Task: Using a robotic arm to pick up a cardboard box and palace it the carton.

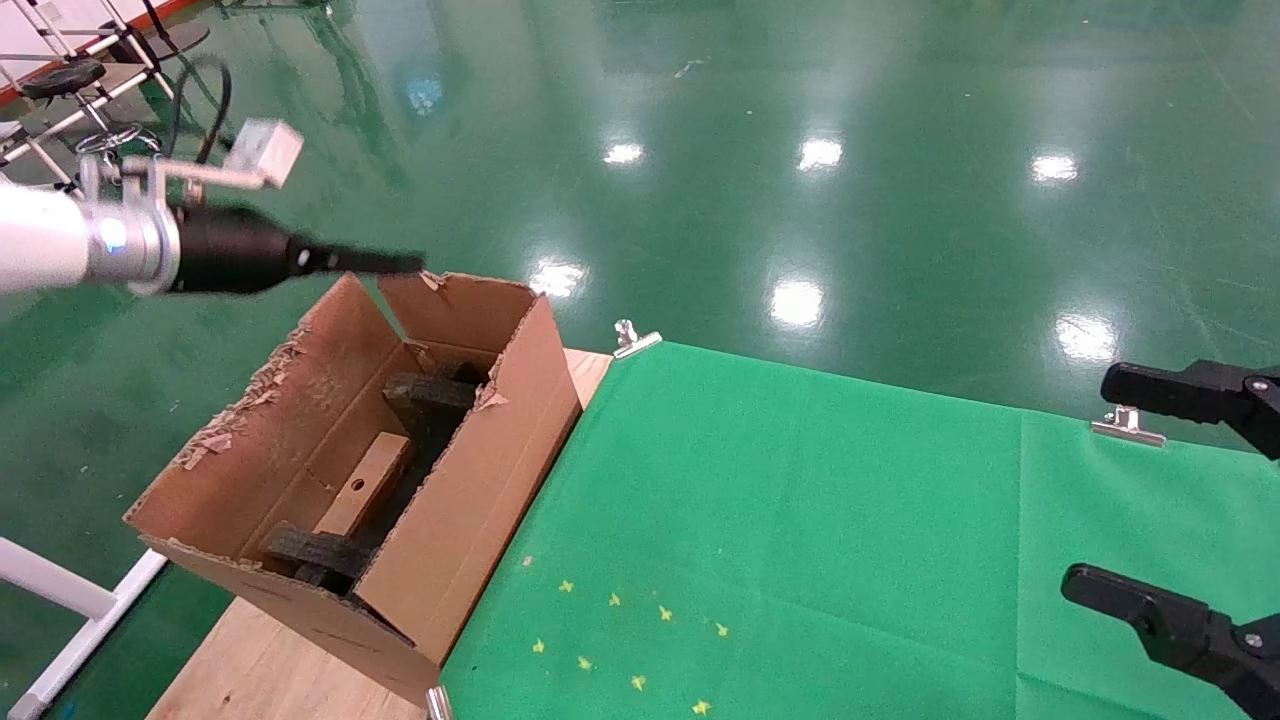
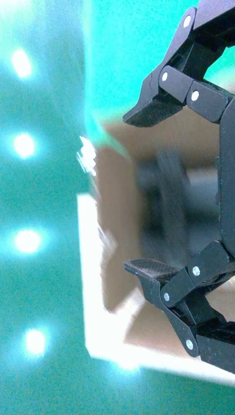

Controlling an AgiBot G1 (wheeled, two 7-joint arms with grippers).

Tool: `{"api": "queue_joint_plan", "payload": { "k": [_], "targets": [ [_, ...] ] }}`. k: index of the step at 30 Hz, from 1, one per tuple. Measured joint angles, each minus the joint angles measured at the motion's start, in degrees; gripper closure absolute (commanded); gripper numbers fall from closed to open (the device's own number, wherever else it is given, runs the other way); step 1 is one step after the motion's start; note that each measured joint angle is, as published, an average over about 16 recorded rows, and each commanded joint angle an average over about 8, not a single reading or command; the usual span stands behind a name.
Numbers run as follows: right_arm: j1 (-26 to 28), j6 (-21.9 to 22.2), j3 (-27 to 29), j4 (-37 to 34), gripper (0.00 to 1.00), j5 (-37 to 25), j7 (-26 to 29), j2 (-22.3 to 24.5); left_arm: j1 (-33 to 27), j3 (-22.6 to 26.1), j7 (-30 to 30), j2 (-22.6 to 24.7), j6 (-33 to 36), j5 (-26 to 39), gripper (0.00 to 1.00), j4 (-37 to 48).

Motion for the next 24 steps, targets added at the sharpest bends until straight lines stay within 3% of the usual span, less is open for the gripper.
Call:
{"api": "queue_joint_plan", "payload": {
  "k": [12,24],
  "targets": [
    [-0.01,0.01,0.0,-0.01,0.0,0.01,0.0,0.01,2.0,-7.53,-7.95,-0.71,14.24,-14.84,0.0,-8.33],
    [-0.02,0.02,0.0,-0.02,0.0,0.02,0.0,0.01,5.88,-10.8,-6.64,-1.09,16.51,-18.51,0.0,-12.44]
  ]
}}
